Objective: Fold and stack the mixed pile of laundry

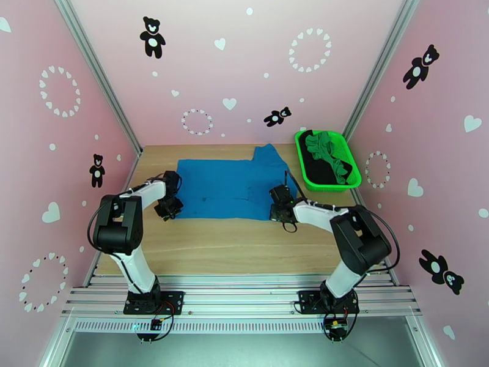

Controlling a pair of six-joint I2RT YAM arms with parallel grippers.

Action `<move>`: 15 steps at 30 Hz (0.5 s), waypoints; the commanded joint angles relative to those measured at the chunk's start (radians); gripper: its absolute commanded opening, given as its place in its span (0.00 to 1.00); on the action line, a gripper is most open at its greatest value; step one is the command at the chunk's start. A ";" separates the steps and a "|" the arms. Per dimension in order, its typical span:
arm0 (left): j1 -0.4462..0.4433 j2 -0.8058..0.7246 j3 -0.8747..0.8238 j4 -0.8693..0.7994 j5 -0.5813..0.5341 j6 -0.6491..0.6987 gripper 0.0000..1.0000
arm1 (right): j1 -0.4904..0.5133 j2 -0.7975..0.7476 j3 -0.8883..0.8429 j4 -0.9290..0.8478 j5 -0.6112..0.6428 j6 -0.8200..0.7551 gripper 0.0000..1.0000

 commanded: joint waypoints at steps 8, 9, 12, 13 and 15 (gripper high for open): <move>-0.004 -0.145 -0.221 -0.039 -0.046 -0.013 0.34 | 0.076 -0.195 -0.202 -0.257 0.027 0.106 0.00; -0.004 -0.164 -0.239 -0.037 -0.046 -0.014 0.34 | 0.083 -0.222 -0.208 -0.273 0.032 0.114 0.00; -0.004 -0.211 -0.287 -0.025 -0.036 -0.021 0.35 | 0.103 -0.302 -0.230 -0.313 0.051 0.136 0.00; -0.004 -0.226 -0.297 -0.023 -0.033 -0.025 0.34 | 0.109 -0.327 -0.238 -0.321 0.054 0.145 0.00; -0.004 -0.258 -0.338 -0.026 -0.034 -0.028 0.35 | 0.116 -0.374 -0.255 -0.332 0.055 0.156 0.00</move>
